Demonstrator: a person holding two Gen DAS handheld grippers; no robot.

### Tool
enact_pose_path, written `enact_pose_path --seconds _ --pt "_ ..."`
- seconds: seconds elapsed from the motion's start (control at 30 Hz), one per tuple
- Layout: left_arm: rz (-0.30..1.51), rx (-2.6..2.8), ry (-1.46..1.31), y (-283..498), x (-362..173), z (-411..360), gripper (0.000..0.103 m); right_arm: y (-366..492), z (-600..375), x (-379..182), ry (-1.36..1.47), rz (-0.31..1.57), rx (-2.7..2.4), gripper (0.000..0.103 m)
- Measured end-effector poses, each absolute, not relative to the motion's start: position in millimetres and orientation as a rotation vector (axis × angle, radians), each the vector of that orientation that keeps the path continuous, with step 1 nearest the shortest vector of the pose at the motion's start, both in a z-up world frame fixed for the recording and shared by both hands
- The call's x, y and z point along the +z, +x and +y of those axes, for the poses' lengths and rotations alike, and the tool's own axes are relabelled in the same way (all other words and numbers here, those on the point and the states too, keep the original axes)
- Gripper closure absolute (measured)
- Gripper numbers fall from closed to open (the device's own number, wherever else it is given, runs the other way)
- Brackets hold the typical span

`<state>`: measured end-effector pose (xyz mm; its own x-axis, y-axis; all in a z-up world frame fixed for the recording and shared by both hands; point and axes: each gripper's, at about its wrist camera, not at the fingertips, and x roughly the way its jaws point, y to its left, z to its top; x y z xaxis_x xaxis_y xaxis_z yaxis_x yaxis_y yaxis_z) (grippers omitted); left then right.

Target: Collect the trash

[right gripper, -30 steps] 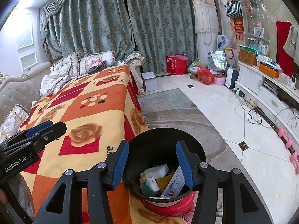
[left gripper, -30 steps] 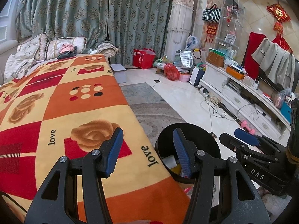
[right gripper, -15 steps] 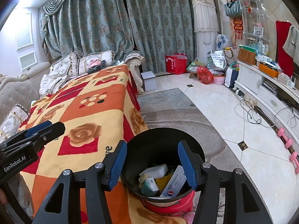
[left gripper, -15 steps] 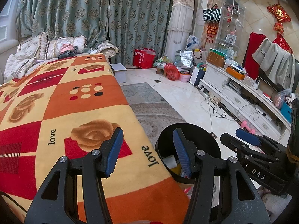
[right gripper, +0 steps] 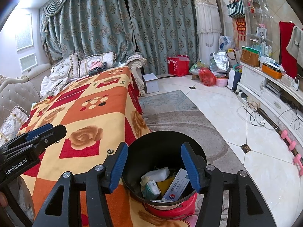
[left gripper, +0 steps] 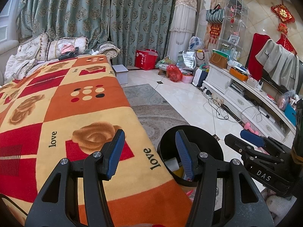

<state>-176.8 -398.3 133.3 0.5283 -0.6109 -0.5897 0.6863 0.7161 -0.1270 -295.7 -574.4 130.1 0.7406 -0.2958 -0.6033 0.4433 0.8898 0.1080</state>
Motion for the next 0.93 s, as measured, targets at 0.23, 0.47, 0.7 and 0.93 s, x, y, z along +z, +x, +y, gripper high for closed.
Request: enact_pose_path --seconds 0.23,0.47,0.7,0.93 --pt "0.653 -0.778 0.124 -177 133 -399 0.049 -296 -576 129 0.253 0.615 -0.410 0.046" --pt "0.654 -0.777 0.125 -177 133 -398 0.049 -296 -576 129 0.252 0.614 -0.410 0.045" --pt "0.650 -0.777 0.125 -177 133 -398 0.049 -296 -575 130 0.252 0.615 -0.410 0.043" --pt "0.635 -0.763 0.125 -174 132 -387 0.049 -294 -574 127 0.243 0.624 -0.395 0.041"
